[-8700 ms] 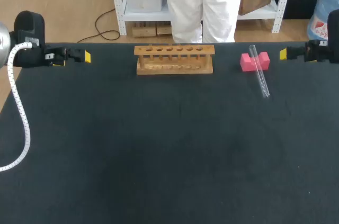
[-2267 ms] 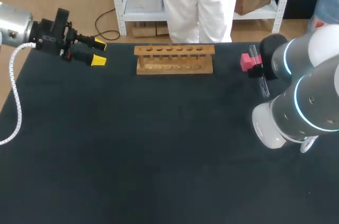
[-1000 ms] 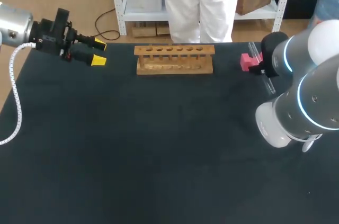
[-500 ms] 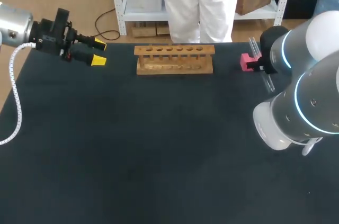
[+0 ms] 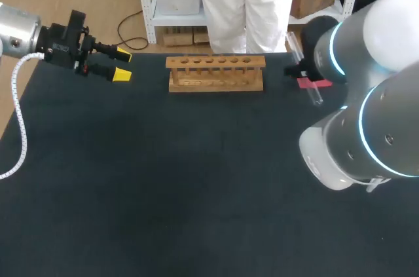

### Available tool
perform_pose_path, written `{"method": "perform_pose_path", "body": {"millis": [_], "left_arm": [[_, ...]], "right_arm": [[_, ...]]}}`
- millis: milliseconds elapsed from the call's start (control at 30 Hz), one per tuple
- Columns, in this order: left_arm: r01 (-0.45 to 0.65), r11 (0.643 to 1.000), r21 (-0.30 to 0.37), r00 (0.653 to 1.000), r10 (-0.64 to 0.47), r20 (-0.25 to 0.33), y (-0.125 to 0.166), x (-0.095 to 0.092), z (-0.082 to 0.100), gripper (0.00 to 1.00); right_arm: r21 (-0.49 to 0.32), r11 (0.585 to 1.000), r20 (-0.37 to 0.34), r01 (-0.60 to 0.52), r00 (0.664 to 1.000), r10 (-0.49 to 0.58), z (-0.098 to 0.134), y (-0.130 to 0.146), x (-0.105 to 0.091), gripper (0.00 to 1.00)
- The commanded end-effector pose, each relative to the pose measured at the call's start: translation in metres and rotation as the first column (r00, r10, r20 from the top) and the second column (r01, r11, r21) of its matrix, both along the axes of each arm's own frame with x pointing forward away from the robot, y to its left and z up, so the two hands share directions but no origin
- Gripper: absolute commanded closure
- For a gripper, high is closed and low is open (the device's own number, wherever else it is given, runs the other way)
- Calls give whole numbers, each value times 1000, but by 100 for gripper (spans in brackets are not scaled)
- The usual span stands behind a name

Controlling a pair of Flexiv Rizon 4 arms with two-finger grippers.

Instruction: Grasp the test tube, adjust it, and insert it.

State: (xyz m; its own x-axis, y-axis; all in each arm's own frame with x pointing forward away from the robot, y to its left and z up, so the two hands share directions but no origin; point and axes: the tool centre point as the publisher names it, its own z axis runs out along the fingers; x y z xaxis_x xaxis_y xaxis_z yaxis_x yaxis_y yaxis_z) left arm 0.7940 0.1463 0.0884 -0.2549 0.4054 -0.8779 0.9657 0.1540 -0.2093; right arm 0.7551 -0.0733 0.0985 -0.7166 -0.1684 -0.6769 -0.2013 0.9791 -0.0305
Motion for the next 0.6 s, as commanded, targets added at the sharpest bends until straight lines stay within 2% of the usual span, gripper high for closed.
{"method": "perform_pose_path", "body": {"millis": [33,333,600], "left_arm": [[2,1000,0,1000,-2,0,0,1,-1,0],[2,1000,0,1000,-2,0,0,1,-1,0],[2,1000,0,1000,-2,0,0,1,-1,0]], "right_arm": [[17,1000,-5,-18,1000,18,-1,21,11,100],[52,994,0,-93,996,94,-15,72,31,100],[46,995,-33,-89,995,90,-29,94,33,100]]}}
